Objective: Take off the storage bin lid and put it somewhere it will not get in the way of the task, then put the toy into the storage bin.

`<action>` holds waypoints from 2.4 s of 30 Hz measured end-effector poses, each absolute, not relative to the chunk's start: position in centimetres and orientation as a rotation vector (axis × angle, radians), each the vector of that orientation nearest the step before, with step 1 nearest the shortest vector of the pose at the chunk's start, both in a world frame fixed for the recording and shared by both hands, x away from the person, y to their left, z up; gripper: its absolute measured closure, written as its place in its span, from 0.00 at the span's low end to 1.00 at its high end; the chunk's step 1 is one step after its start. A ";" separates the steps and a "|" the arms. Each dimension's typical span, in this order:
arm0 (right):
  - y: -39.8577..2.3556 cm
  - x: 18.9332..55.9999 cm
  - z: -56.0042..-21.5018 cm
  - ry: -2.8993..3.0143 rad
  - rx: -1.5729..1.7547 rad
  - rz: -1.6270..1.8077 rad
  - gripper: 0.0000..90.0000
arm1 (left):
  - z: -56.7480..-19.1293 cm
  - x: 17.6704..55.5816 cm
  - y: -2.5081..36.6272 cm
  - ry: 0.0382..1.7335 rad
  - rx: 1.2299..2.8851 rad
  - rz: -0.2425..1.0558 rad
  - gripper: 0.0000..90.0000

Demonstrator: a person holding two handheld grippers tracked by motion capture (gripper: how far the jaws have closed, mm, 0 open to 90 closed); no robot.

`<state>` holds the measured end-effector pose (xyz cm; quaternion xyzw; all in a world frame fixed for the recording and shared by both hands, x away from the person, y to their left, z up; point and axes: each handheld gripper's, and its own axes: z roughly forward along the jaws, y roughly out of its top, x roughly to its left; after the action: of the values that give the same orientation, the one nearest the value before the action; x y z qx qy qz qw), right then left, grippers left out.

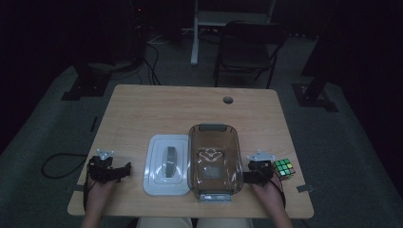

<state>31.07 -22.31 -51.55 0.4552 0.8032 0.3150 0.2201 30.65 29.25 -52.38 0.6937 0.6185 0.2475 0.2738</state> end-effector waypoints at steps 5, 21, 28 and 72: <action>-22.9 30.5 -49.9 2.187 1.266 0.936 0.17 | -52.4 30.6 29.2 1.664 1.870 0.667 0.01; -29.1 28.8 -46.3 1.938 1.391 0.973 0.15 | -52.4 30.5 29.1 1.665 1.868 0.669 0.01; -32.5 27.5 -46.8 1.859 1.491 0.976 0.15 | -52.4 30.5 29.1 1.667 1.867 0.670 0.01; -33.3 26.9 -51.0 1.954 1.595 0.938 0.38 | -52.4 30.5 29.1 1.666 1.868 0.670 0.01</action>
<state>26.87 -33.34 -50.96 0.5779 0.7077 0.3396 0.2234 30.53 29.10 -52.38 0.6938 0.6188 0.2488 0.2716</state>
